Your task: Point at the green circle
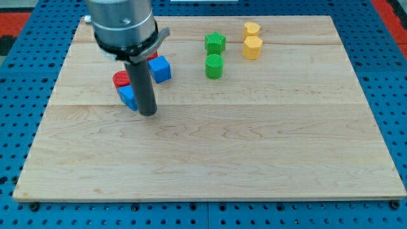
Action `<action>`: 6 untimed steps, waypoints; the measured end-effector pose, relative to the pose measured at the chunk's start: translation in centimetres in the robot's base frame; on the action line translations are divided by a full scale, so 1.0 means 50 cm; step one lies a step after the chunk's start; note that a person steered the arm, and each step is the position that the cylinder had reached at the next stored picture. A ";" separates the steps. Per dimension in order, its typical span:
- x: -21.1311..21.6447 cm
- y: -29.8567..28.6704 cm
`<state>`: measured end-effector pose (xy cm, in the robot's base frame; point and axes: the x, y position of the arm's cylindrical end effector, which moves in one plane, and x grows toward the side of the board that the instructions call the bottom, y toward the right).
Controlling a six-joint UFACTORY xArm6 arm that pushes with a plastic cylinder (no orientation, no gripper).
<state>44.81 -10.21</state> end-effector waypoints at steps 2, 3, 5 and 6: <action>-0.016 -0.063; -0.018 -0.034; -0.149 0.194; -0.221 0.133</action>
